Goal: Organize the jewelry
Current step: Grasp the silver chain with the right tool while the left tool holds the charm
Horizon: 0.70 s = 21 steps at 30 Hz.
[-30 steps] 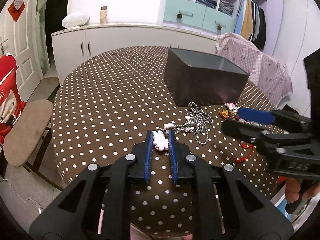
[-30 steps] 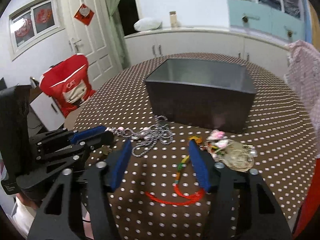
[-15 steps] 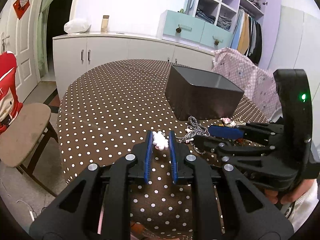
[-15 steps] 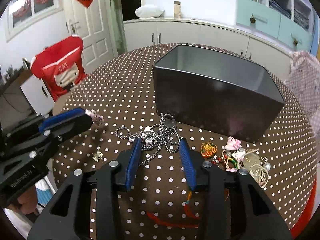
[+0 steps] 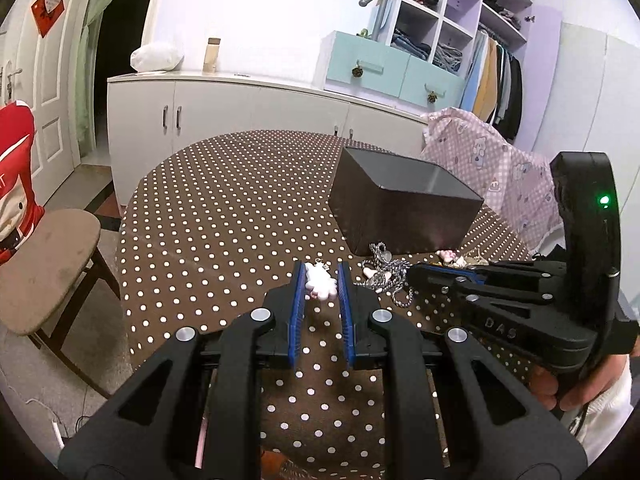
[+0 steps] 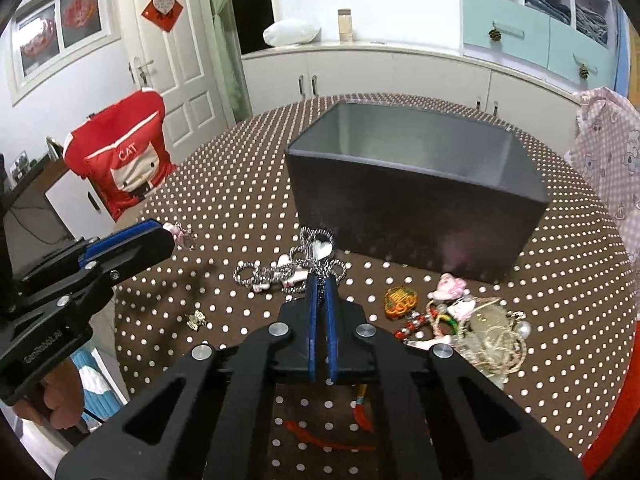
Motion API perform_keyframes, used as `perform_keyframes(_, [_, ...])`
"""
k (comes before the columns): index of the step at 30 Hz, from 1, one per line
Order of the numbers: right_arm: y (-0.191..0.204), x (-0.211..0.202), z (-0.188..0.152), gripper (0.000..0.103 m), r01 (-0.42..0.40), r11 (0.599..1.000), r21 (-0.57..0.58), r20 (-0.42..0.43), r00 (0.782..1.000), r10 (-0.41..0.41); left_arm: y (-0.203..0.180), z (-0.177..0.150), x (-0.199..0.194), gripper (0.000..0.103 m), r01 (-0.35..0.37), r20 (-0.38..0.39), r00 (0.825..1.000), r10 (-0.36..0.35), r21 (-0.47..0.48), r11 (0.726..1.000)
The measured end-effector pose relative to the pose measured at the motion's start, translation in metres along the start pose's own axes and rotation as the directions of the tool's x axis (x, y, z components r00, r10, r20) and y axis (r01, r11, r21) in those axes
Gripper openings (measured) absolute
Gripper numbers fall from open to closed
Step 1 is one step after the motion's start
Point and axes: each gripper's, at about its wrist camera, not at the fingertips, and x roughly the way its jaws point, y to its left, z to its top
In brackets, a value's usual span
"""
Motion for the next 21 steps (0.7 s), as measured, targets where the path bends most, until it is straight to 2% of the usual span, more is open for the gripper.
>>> perform_keyframes(12, [-0.014,-0.037,0.022,0.000,0.008,1.000,0.012,0.108,0.994,-0.009,-0.012,0.019,-0.002,0.017,0.012,0.033,0.999,-0.014,0.037,0.999])
perform_keyframes(16, [-0.014,-0.032,0.021,0.002,0.003,1.000,-0.003,0.090,0.996,-0.003,-0.017,0.022,-0.004,0.017,0.021,0.046,0.999,-0.023,0.050,0.999])
perform_keyframes(17, [-0.013,-0.028,0.019,0.008,0.003,1.000,-0.014,0.074,0.997,-0.002,-0.018,0.022,-0.004,0.017,0.025,0.048,0.998,-0.028,0.052,0.998])
perform_keyframes(18, [-0.011,-0.020,0.016,0.021,0.003,1.000,-0.030,0.036,0.999,-0.002,-0.018,0.022,-0.003,0.017,0.028,0.047,0.998,-0.031,0.053,0.998])
perform_keyframes(19, [-0.008,-0.015,0.014,0.028,0.007,0.999,-0.038,0.018,1.000,-0.006,-0.018,0.020,-0.003,0.016,0.028,0.044,0.999,-0.030,0.054,0.998])
perform_keyframes(20, [-0.005,-0.011,0.011,0.043,0.008,0.999,-0.049,0.007,1.000,-0.007,-0.018,0.019,-0.002,0.017,0.026,0.038,0.999,-0.028,0.055,0.998])
perform_keyframes(21, [-0.001,-0.005,0.009,0.047,0.006,0.998,-0.070,-0.001,1.000,-0.006,-0.018,0.018,-0.001,0.017,0.022,0.033,0.999,-0.024,0.055,0.998])
